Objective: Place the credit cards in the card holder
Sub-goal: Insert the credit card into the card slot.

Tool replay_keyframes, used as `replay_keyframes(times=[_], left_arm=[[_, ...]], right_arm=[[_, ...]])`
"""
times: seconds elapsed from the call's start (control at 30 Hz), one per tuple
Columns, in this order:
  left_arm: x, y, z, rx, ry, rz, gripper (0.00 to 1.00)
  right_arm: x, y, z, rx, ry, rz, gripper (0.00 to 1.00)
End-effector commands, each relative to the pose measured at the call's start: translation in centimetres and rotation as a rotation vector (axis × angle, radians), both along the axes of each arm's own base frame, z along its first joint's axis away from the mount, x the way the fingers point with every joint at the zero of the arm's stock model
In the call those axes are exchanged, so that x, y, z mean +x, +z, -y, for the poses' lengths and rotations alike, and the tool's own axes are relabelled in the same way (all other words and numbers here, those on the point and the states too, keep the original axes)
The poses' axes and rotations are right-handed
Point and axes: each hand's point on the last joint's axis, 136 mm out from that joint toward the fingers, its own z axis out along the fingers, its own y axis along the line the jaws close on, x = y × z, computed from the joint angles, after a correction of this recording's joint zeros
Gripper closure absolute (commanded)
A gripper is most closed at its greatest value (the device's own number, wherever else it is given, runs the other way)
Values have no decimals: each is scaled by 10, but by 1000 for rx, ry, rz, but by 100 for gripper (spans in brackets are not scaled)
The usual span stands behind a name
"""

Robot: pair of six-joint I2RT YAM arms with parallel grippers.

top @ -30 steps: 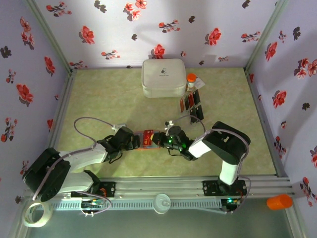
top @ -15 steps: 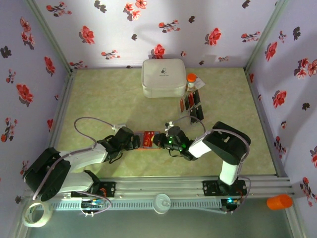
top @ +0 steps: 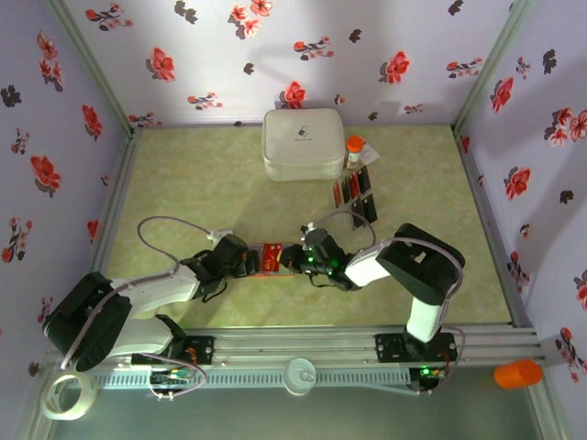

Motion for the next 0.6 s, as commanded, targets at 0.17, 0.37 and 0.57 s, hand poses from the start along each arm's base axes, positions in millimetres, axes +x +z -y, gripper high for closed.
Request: replay_keyframes(times=[0.17, 0.37, 0.57], left_arm=[[-32, -38, -22, 76, 14, -154, 0], [-32, -38, -22, 77, 13, -153, 0], [-31, -38, -21, 76, 12, -153, 0]], right_arm=[[-15, -16, 8, -112, 38, -75, 100], [-13, -6, 10, -152, 57, -59, 100], [-16, -6, 10, -175, 78, -73, 100]])
